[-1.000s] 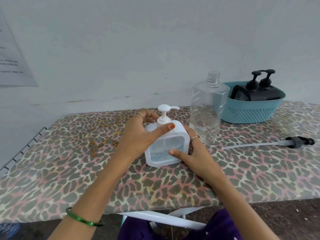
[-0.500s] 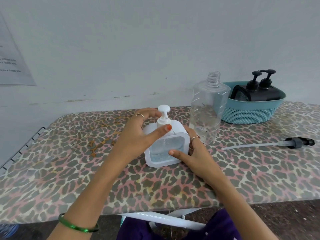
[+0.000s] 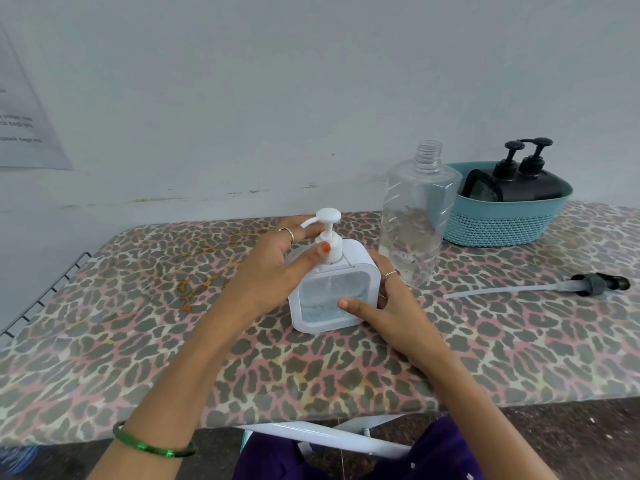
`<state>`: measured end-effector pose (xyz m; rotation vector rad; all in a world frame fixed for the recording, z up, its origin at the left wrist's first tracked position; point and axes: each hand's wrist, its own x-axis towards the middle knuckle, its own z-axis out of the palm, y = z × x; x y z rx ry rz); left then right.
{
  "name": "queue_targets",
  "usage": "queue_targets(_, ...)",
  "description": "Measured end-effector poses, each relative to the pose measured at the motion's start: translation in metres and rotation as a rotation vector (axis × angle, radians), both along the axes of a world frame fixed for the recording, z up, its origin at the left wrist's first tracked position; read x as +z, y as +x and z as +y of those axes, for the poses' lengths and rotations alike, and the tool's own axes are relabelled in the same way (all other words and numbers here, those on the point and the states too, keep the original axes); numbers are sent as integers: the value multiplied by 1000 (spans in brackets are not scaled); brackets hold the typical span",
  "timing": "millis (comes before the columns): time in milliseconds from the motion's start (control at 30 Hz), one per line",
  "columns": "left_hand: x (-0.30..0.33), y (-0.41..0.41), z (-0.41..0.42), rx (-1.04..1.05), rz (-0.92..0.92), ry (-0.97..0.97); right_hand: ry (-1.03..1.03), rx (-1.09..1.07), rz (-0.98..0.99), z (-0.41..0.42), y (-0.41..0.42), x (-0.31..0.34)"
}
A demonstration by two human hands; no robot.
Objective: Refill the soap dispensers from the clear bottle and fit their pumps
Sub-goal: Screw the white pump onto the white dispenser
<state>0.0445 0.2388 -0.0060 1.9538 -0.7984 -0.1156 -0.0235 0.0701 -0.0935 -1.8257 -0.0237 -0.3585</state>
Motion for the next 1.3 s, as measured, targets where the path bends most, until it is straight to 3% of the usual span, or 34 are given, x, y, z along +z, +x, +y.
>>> queue_targets(267, -11, 0, -8, 251, -118, -35, -3, -5, 1, 1, -1, 3)
queue_targets(667, -6, 11, -1, 44, -233, 71, -32, -16, -1, 1, -1, 3)
queue_targets(1000, -7, 26, 3, -120, -159, 47, -20, -15, 14, 1, -2, 3)
queue_targets(1300, -27, 2, 6, 53, 181, -237, 112, 41, 99, -5, -4, 11)
